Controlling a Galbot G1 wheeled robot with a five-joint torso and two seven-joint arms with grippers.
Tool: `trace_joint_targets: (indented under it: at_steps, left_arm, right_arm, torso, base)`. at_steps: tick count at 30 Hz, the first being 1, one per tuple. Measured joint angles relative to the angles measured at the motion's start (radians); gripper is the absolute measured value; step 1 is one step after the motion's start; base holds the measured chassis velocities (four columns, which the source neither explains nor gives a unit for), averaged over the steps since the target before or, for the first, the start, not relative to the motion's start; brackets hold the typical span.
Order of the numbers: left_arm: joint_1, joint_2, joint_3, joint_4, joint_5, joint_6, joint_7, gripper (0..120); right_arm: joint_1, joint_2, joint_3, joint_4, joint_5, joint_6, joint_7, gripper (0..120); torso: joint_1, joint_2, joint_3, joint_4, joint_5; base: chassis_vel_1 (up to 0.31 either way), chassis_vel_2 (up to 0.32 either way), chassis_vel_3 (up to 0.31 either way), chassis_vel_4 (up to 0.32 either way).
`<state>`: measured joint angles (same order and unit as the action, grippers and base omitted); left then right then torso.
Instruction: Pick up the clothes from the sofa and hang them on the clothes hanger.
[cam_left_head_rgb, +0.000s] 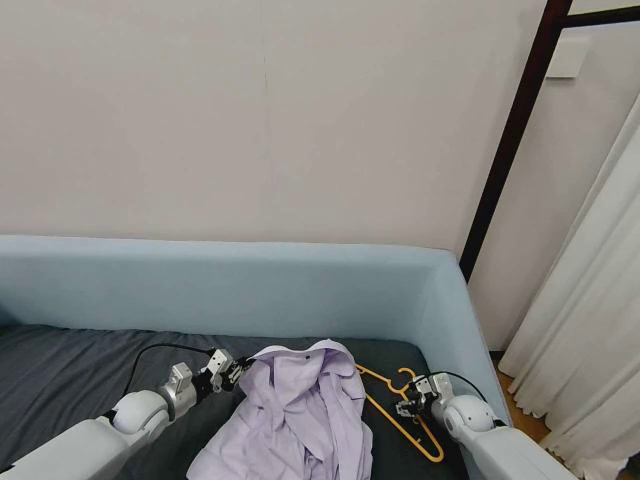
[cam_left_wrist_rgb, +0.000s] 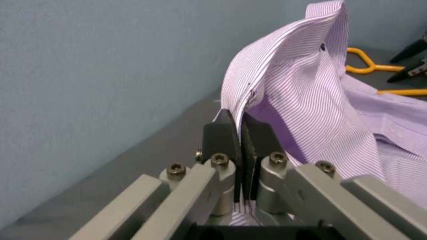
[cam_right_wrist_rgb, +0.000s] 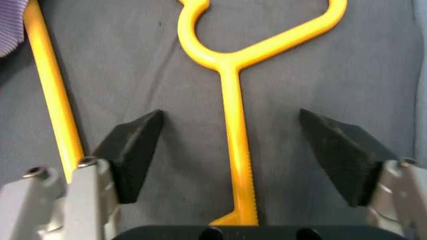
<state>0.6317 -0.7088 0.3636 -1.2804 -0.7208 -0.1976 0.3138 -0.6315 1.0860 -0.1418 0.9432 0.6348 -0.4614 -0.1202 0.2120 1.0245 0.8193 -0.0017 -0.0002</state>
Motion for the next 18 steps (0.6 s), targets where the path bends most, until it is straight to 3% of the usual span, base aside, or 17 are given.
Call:
trace_joint_targets:
  at_steps: [7,9,18]
  left_arm:
    - [-0.007,0.003,0.005,-0.001,-0.001,-0.001,0.001,0]
    - [-0.007,0.003,0.006,-0.002,-0.001,-0.001,0.002,0]
    - [-0.008,0.003,0.010,-0.001,-0.003,-0.001,0.004,0]
  right_arm:
    - [-0.002,0.003,0.007,-0.011,-0.010,0.003,-0.034,55]
    - [-0.002,0.006,0.012,-0.021,-0.015,0.006,-0.041,43]
    - [0.002,0.005,0.013,-0.028,-0.018,0.009,-0.043,14]
  torso:
    - [0.000,0.000,0.000,0.0002,0.0000]
    - [0.000,0.000,0.000,0.0001,0.0000]
    - [0.000,0.000,0.000,0.0002,0.0002]
  base:
    - [0.000,0.000,0.000,0.000]
    - [0.000,0.000,0.000,0.000]
    - [0.000,0.000,0.000,0.000]
